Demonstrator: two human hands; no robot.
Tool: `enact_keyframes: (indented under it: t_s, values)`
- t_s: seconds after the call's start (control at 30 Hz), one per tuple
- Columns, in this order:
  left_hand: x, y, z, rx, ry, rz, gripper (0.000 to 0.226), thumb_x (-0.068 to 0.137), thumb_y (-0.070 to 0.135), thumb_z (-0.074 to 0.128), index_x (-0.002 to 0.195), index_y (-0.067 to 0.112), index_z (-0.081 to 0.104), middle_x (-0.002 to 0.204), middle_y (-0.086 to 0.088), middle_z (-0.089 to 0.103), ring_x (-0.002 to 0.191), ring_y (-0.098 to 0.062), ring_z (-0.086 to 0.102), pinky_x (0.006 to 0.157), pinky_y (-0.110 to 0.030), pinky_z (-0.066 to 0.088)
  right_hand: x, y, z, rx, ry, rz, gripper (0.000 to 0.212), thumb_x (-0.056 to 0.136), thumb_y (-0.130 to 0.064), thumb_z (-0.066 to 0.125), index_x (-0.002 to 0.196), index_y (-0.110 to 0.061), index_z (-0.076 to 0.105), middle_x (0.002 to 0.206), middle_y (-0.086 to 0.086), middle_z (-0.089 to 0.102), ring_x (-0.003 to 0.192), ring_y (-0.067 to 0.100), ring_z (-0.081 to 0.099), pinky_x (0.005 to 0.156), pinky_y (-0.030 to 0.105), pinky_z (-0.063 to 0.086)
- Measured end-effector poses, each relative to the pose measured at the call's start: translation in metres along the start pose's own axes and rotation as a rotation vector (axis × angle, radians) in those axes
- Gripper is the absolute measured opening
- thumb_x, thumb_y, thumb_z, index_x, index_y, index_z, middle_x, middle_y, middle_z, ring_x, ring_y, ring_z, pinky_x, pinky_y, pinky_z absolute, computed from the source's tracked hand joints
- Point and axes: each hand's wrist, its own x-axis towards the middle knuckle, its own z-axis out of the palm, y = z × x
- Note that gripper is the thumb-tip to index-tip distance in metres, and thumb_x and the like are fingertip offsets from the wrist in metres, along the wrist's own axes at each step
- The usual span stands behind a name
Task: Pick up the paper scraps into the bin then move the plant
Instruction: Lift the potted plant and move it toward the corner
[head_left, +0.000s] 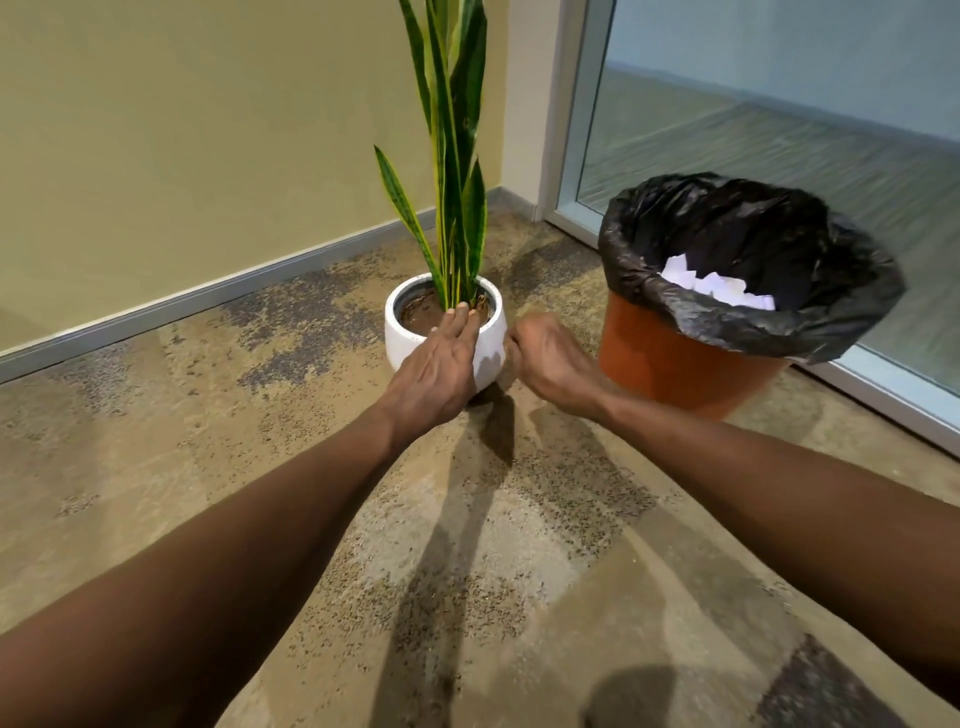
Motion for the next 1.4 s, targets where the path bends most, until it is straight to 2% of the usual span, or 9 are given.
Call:
enact_keyframes:
  t_s: [0.17,0.3,0.47,0.63,0.77,0.93,1.1,1.2,1.4]
  values:
    - [0.04,0.052,-0.025,-0.22,0.215,0.058,0.047,0.094,0.002,0.042,0.14,0.009,0.039,0.13,-0.021,0.058,0.109,-0.036,0.06,0.084,-0.044,0.048,0.023,-0.005,-0.079,0.022,0.238,0.114,0.029,0.097,-0.003,0.043,0.074,-0.007,0.061,0.069,-0.001,0.057,0.058,0.008,0.051,0.05,0.015,0.043]
    - [0.065,0.088,-0.041,-0.342,0.317,0.093,0.054,0.093,0.004,0.044,0.145,0.017,0.039,0.124,-0.014,0.065,0.097,-0.025,0.065,0.084,-0.039,0.055,0.032,0.007,-0.142,-0.045,0.341,0.303,0.021,0.093,-0.008,0.056,0.08,-0.005,0.072,0.081,0.009,0.07,0.065,0.012,0.063,0.056,0.026,0.051]
    - [0.074,0.11,-0.048,-0.365,0.348,0.163,0.054,0.091,-0.001,0.044,0.141,0.019,0.045,0.093,-0.004,0.067,0.068,-0.004,0.056,0.07,-0.029,0.055,0.027,0.033,-0.188,-0.206,0.136,0.434,0.016,0.088,-0.003,0.062,0.093,0.006,0.074,0.09,0.027,0.072,0.078,0.036,0.07,0.073,0.046,0.06]
    - [0.066,0.107,-0.045,-0.362,0.284,0.149,0.057,0.093,-0.004,0.042,0.145,0.019,0.041,0.117,-0.012,0.066,0.09,-0.019,0.065,0.085,-0.032,0.052,0.018,0.047,-0.192,-0.191,0.157,0.392,0.007,0.081,0.0,0.074,0.086,0.002,0.077,0.089,0.02,0.075,0.084,0.03,0.073,0.079,0.038,0.059]
    - [0.059,0.092,-0.045,-0.292,0.227,0.093,0.055,0.096,-0.002,0.04,0.149,0.013,0.035,0.143,-0.016,0.052,0.12,-0.028,0.058,0.101,-0.039,0.046,0.02,0.037,-0.18,-0.155,0.221,0.269,0.02,0.087,0.006,0.058,0.095,0.002,0.076,0.095,0.019,0.074,0.076,0.025,0.066,0.061,0.024,0.054]
    - [0.044,0.051,-0.038,-0.125,0.08,0.062,0.046,0.096,0.001,0.042,0.142,0.007,0.041,0.12,-0.018,0.062,0.094,-0.028,0.059,0.074,-0.034,0.043,0.022,0.0,-0.128,-0.102,0.044,-0.028,0.015,0.094,-0.003,0.058,0.102,-0.004,0.071,0.098,0.008,0.069,0.069,0.005,0.057,0.059,0.009,0.042]
    - [0.018,-0.007,-0.02,0.183,-0.191,-0.046,0.058,0.099,0.01,0.044,0.152,-0.001,0.022,0.157,-0.024,0.027,0.144,-0.035,0.029,0.117,-0.043,0.028,0.03,-0.012,-0.051,-0.237,-0.221,-0.113,0.023,0.088,-0.006,0.068,0.111,-0.007,0.067,0.107,0.008,0.068,0.096,0.023,0.066,0.078,0.032,0.058]
    - [0.004,-0.037,-0.012,0.343,-0.287,-0.056,0.064,0.101,0.014,0.041,0.155,-0.001,0.008,0.162,-0.021,0.01,0.151,-0.031,0.011,0.121,-0.036,0.013,0.036,-0.007,-0.015,-0.323,-0.301,-0.188,0.036,0.085,-0.007,0.07,0.12,-0.008,0.063,0.118,0.011,0.065,0.108,0.027,0.062,0.087,0.041,0.054]
    - [0.0,-0.06,-0.002,0.35,-0.244,-0.009,0.057,0.104,0.016,0.034,0.154,0.0,0.012,0.16,-0.021,0.019,0.149,-0.03,0.02,0.12,-0.034,0.016,0.052,0.003,0.031,-0.383,-0.281,-0.301,0.04,0.084,-0.01,0.072,0.12,-0.007,0.055,0.118,0.013,0.058,0.106,0.027,0.054,0.087,0.039,0.05]
